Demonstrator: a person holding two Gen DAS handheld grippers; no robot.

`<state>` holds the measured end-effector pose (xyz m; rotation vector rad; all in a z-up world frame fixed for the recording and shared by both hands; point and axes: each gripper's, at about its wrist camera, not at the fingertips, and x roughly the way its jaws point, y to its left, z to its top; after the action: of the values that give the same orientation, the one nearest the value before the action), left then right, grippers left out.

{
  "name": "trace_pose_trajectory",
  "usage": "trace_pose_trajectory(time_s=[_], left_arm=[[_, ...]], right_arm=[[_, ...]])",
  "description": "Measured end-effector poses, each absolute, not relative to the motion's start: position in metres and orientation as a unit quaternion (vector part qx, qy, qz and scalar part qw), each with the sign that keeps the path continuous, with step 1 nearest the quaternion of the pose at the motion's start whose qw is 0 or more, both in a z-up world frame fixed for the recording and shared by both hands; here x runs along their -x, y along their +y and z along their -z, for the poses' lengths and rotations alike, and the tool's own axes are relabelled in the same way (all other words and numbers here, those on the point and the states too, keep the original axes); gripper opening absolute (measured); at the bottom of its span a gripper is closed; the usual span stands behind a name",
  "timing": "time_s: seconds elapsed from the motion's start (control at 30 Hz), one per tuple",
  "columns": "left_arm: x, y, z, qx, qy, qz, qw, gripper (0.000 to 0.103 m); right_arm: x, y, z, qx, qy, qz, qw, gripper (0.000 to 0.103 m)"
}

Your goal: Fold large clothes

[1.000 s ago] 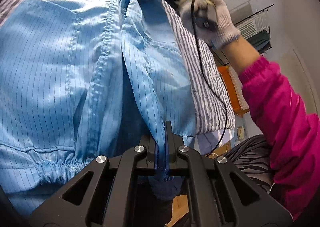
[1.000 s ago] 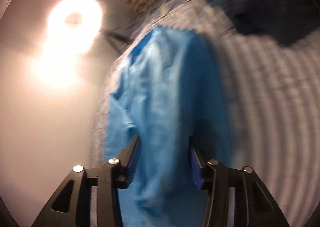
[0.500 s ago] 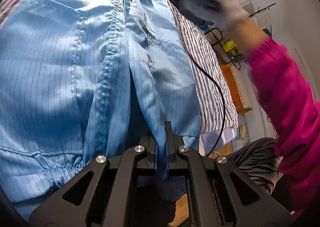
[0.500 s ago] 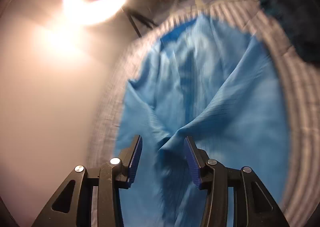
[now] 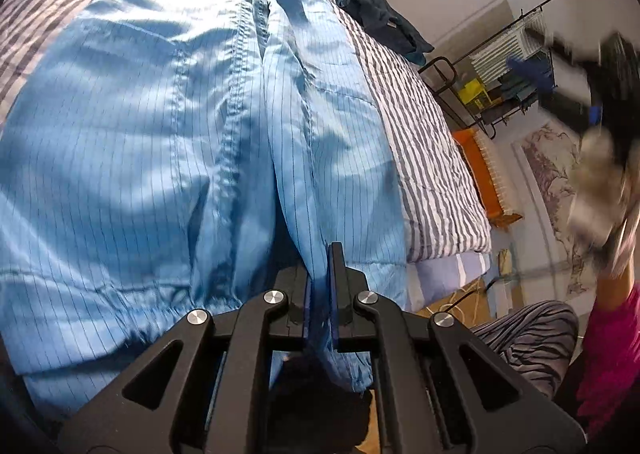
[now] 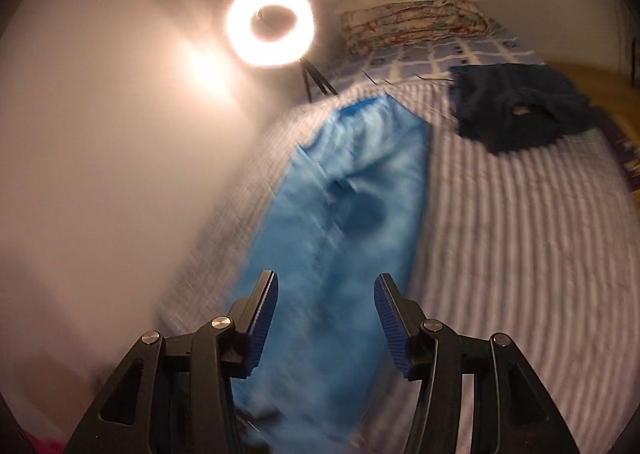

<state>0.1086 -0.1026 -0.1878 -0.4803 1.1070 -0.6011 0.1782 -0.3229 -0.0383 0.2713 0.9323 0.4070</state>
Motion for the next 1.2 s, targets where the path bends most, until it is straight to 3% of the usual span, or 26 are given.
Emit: trace_pose_trajectory(time_s=[0.23,0.4,0.67,0.77,0.8,0.93,1.1,1.2], left_arm=[[-0.088,-0.081,0.151,0.201,0.501,0.294,0.788,0.009],[-0.080,-0.025,0.117,0.172,0.462,0.248,0.834,0.031],[-0.114,0.031,0.134,0.145,0.494,0.166,0.841,0.032],[-0.125,0.038,0.152,0.161,0.515,0.169,0.825,0.052],[-0.128,0.040,0.160,0.172,0.523,0.172,0.817,0.053],[-0.132,0.044,0.183,0.202,0.554,0.174,0.788,0.053],[-0.128,0.050,0.203,0.259,0.572,0.190,0.754,0.053],[-0.123,0.052,0.209,0.297,0.569,0.194,0.742,0.053]], right_arm=[[-0.131,-0.287,0.113,-0.055,0.503,-0.192,0.841,0.045],[-0.121,-0.239,0.136,0.015,0.496,-0.221,0.839,0.045],[-0.107,-0.181,0.176,0.144,0.514,-0.284,0.796,0.041],[-0.095,-0.186,0.196,0.176,0.543,-0.287,0.769,0.041],[-0.090,-0.187,0.196,0.189,0.538,-0.289,0.769,0.041],[-0.082,-0.206,0.179,0.142,0.540,-0.295,0.775,0.041],[-0.076,-0.265,0.154,0.016,0.528,-0.251,0.811,0.068],[-0.084,-0.300,0.160,-0.072,0.539,-0.223,0.809,0.068]])
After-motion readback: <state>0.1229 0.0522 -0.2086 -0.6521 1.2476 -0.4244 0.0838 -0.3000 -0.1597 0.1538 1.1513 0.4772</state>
